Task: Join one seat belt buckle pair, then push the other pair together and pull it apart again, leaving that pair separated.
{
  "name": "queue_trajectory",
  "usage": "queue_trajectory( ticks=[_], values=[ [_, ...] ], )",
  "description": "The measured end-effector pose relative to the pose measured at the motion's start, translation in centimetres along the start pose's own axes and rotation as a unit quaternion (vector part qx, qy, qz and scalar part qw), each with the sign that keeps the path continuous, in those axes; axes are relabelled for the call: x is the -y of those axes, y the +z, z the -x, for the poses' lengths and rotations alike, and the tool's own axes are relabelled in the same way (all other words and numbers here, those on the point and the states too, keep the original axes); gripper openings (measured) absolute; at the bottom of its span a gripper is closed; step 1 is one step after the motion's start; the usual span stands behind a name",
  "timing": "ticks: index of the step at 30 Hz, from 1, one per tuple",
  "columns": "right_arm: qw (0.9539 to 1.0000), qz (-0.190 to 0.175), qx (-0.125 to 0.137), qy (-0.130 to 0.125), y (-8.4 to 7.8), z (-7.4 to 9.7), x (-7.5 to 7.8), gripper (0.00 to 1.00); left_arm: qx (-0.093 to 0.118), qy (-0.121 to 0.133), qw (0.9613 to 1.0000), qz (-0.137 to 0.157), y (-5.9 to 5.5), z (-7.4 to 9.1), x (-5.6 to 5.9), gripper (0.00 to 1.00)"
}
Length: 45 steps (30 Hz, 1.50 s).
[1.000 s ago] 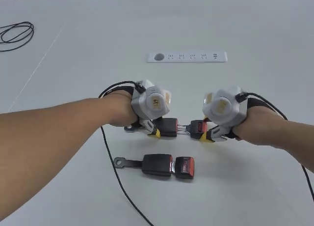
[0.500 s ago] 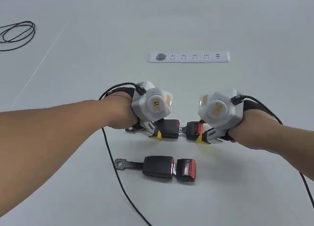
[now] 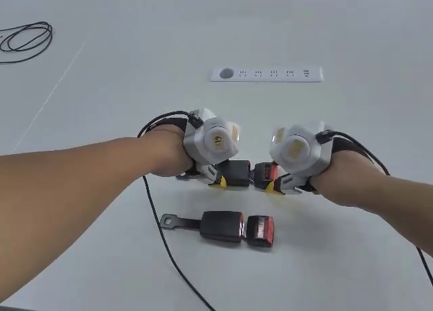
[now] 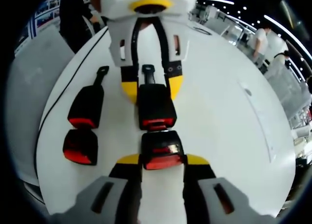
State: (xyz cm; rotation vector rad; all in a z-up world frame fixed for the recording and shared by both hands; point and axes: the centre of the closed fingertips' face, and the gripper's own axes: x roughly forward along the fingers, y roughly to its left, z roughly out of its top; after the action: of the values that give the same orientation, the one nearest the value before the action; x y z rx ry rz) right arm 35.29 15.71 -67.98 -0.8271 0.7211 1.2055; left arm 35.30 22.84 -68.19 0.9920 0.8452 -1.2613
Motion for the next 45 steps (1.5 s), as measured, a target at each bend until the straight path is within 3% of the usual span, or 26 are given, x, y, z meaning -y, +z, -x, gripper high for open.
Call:
queue_trajectory(
  ticks=[8, 14, 21, 26, 31, 45],
  values=[
    [1.0, 0.004, 0.001, 0.0, -0.2, 0.1, 0.1, 0.3, -0.002, -0.004, 1.0, -0.003, 0.0, 0.0, 0.0, 0.31],
    [1.0, 0.003, -0.006, -0.002, -1.2, 0.8, 0.2, 0.31, -0.005, -0.006, 1.0, -0.003, 0.0, 0.0, 0.0, 0.31],
    [1.0, 0.001, -0.008, 0.0, -1.6, 1.1, 0.0, 0.31, 0.003, -0.007, 1.0, -0.005, 0.1, 0.0, 0.1, 0.31],
    [0.9997, 0.003, -0.024, -0.002, -3.4, 1.9, 0.1, 0.31, -0.001, -0.009, 0.9999, -0.007, 0.1, -0.1, 0.0, 0.32],
    [0.9997, -0.006, -0.024, -0.006, -5.3, 3.3, 0.3, 0.31, -0.004, -0.012, 0.9999, -0.004, 0.1, -0.1, 0.0, 0.32],
    [0.9975, -0.039, -0.049, -0.035, -12.4, 8.2, 0.5, 0.32, -0.004, -0.009, 1.0, 0.001, 0.0, 0.0, 0.0, 0.33]
  ],
)
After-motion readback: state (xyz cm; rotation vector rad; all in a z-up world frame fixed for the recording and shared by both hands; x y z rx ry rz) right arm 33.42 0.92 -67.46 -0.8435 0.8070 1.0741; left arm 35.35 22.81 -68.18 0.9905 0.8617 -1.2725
